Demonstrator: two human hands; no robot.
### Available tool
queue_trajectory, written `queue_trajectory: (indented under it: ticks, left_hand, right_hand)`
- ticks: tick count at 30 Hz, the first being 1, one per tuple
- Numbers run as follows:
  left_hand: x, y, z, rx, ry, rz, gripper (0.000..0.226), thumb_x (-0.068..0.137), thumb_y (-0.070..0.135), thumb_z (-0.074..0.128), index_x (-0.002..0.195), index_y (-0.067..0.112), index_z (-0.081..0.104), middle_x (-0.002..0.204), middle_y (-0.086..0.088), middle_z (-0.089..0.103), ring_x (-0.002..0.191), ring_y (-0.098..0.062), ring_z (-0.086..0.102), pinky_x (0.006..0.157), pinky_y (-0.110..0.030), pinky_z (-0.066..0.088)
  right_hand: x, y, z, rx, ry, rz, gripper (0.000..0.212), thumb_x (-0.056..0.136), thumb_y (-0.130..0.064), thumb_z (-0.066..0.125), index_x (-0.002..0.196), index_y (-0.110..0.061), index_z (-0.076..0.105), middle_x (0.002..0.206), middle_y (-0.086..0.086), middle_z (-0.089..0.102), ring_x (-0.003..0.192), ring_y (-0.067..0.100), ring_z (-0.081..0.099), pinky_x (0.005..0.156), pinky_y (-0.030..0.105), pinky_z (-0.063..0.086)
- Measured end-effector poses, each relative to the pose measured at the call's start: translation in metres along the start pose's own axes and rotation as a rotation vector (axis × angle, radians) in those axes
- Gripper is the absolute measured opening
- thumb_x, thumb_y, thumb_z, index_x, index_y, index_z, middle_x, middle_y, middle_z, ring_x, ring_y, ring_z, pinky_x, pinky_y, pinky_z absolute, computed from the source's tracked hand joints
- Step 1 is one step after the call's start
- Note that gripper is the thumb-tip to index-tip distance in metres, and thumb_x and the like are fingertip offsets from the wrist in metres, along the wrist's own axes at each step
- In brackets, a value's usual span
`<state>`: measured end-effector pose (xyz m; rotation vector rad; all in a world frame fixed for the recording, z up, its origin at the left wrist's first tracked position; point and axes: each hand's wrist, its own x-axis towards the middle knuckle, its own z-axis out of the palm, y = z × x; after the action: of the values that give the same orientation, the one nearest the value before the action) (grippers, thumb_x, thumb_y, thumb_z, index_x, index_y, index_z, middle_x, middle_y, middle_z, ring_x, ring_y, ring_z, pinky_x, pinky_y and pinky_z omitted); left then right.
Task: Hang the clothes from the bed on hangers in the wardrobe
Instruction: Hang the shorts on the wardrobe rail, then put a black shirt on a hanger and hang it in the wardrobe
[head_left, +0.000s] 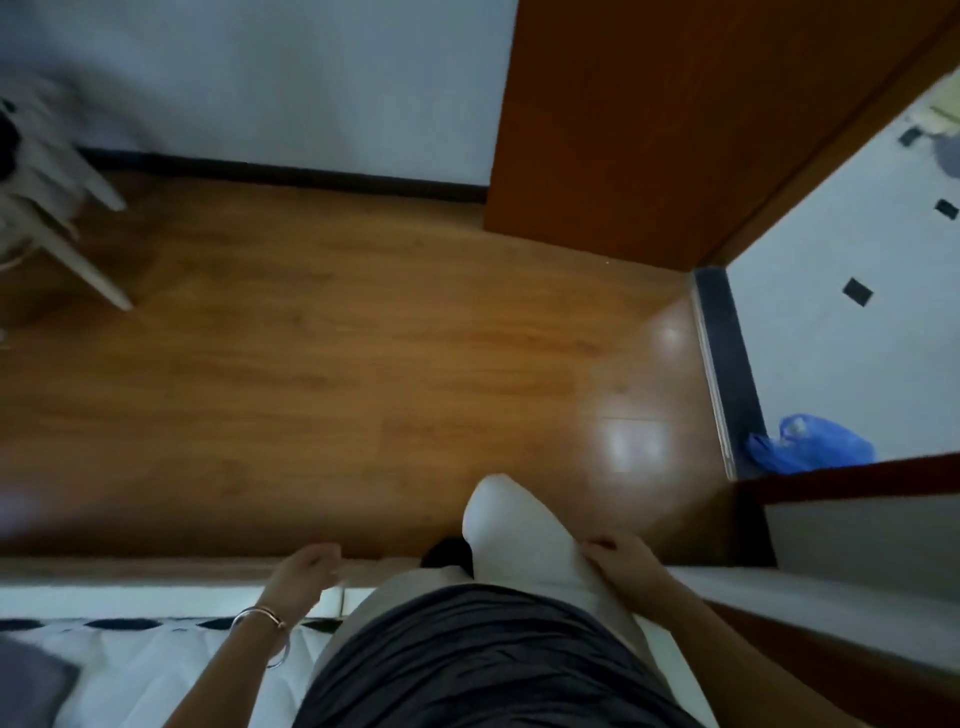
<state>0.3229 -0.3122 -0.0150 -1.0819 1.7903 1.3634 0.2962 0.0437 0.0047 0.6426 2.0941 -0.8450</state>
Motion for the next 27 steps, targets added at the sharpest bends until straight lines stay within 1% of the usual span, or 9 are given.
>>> queue_trajectory:
  ticks: [3,6,10,14,16,19,23,25,27]
  left_hand:
    - [0.016,0.012,-0.002,-0.059,0.022,-0.076,0.009,0.090,0.008,0.051,0.091,0.010,0.060,0.083,-0.010,0.057,0.078,-0.021,0.053,0.059,-0.027,0.033]
    - [0.036,0.028,-0.001,-0.153,0.034,-0.169,0.025,0.089,-0.003,0.045,0.069,0.010,0.052,0.076,-0.009,0.051,0.068,-0.020,0.048,0.057,-0.027,0.029]
    - [0.056,0.070,-0.002,-0.327,0.134,-0.261,0.012,0.091,0.006,0.048,0.100,0.002,0.055,0.095,-0.015,0.058,0.086,-0.026,0.055,0.060,-0.028,0.033]
    - [0.059,0.116,-0.015,-0.430,0.207,-0.169,0.018,0.092,0.014,0.048,0.108,0.011,0.055,0.093,-0.006,0.061,0.091,-0.023,0.056,0.066,-0.029,0.039]
    - [0.060,0.123,-0.027,-0.472,0.289,-0.151,0.024,0.091,0.019,0.049,0.114,0.012,0.056,0.099,-0.007,0.064,0.096,-0.023,0.059,0.078,-0.031,0.040]
    - [0.051,0.114,-0.045,-0.588,0.414,-0.191,0.029,0.092,0.020,0.048,0.118,0.008,0.057,0.106,-0.011,0.064,0.094,-0.022,0.060,0.081,-0.031,0.040]
    - [0.042,0.076,-0.056,-0.826,0.505,-0.394,0.033,0.093,0.018,0.046,0.122,0.005,0.054,0.117,-0.015,0.061,0.095,-0.024,0.058,0.084,-0.033,0.040]
    - [0.042,0.056,-0.063,-0.947,0.495,-0.493,0.026,0.092,0.015,0.048,0.113,0.003,0.058,0.116,-0.020,0.062,0.089,-0.025,0.057,0.077,-0.031,0.039]
    - [0.044,0.041,-0.080,-1.026,0.499,-0.554,0.012,0.090,0.011,0.051,0.087,0.006,0.062,0.104,-0.022,0.063,0.081,-0.025,0.054,0.065,-0.029,0.038]
  right_hand:
    - [0.032,-0.040,-0.020,-0.068,-0.071,-0.017,0.024,0.094,-0.022,0.047,0.098,-0.010,0.067,0.096,0.007,0.064,0.092,0.021,0.059,0.084,0.034,0.048]
    - [0.071,-0.095,-0.046,-0.160,-0.163,-0.049,0.021,0.094,-0.024,0.046,0.095,-0.017,0.065,0.095,-0.001,0.059,0.089,0.015,0.055,0.075,0.026,0.042]
    - [0.127,-0.182,-0.085,-0.265,-0.198,-0.105,0.018,0.093,-0.021,0.049,0.076,-0.023,0.056,0.081,-0.006,0.053,0.078,0.012,0.052,0.068,0.023,0.040]
    - [0.170,-0.283,-0.102,-0.375,-0.252,-0.182,0.012,0.094,-0.017,0.047,0.092,-0.016,0.059,0.084,-0.004,0.056,0.079,0.013,0.054,0.068,0.022,0.041]
    - [0.190,-0.334,-0.090,-0.471,-0.276,-0.220,0.016,0.094,-0.013,0.047,0.101,-0.010,0.061,0.087,0.001,0.058,0.079,0.015,0.054,0.070,0.025,0.042]
    - [0.203,-0.406,-0.047,-0.606,-0.343,-0.299,0.025,0.094,-0.011,0.046,0.116,-0.007,0.058,0.100,0.005,0.059,0.090,0.018,0.056,0.065,0.022,0.042]
    - [0.198,-0.488,0.028,-0.777,-0.440,-0.384,0.026,0.094,-0.014,0.047,0.117,-0.008,0.058,0.108,0.006,0.060,0.095,0.018,0.056,0.063,0.019,0.041]
    - [0.190,-0.520,0.067,-0.866,-0.479,-0.431,0.027,0.095,-0.013,0.046,0.119,-0.006,0.056,0.112,0.009,0.059,0.094,0.017,0.055,0.060,0.016,0.039]
    - [0.182,-0.547,0.108,-0.948,-0.490,-0.462,0.028,0.096,-0.014,0.045,0.120,-0.007,0.055,0.110,0.006,0.058,0.093,0.015,0.054,0.059,0.016,0.038]
